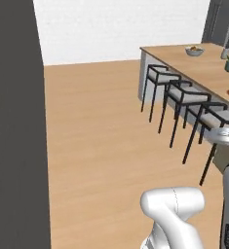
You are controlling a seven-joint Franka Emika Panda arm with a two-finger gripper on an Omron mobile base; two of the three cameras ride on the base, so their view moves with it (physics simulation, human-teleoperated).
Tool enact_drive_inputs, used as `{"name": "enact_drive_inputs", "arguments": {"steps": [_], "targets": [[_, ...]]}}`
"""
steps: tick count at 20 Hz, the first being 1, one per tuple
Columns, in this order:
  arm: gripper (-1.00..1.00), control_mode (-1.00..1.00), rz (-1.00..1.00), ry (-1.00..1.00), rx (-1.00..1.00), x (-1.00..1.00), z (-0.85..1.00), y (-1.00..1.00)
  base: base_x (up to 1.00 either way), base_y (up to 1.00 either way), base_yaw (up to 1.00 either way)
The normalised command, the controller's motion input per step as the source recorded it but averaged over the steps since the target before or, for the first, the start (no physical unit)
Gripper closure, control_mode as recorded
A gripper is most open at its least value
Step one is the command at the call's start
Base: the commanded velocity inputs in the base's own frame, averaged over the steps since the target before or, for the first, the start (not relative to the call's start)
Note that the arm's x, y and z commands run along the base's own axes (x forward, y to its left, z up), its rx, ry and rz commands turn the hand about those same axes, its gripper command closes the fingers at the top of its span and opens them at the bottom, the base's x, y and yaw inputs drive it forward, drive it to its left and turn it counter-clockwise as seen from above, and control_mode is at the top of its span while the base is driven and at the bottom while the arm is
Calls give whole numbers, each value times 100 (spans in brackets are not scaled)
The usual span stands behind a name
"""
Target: Start the toaster. Once the lever pops up, take the bread to the plate on the dining counter.
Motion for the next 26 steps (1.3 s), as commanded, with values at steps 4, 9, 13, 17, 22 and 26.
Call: {"name": "enact_drive_inputs", "arguments": {"steps": [4, 9, 13, 17, 22, 26], "targets": [[100, 100, 0, 0, 0, 0, 0, 0, 100, 70, -57], [100, 100, 0, 0, 0, 0, 0, 0, 100, 75, -56], [100, 100, 0, 0, 0, 0, 0, 0, 100, 54, -59], [100, 100, 0, 0, 0, 0, 0, 0, 99, 45, -65], [100, 100, 0, 0, 0, 0, 0, 0, 100, 43, -61], [100, 100, 0, 0, 0, 0, 0, 0, 100, 44, -52]]}}
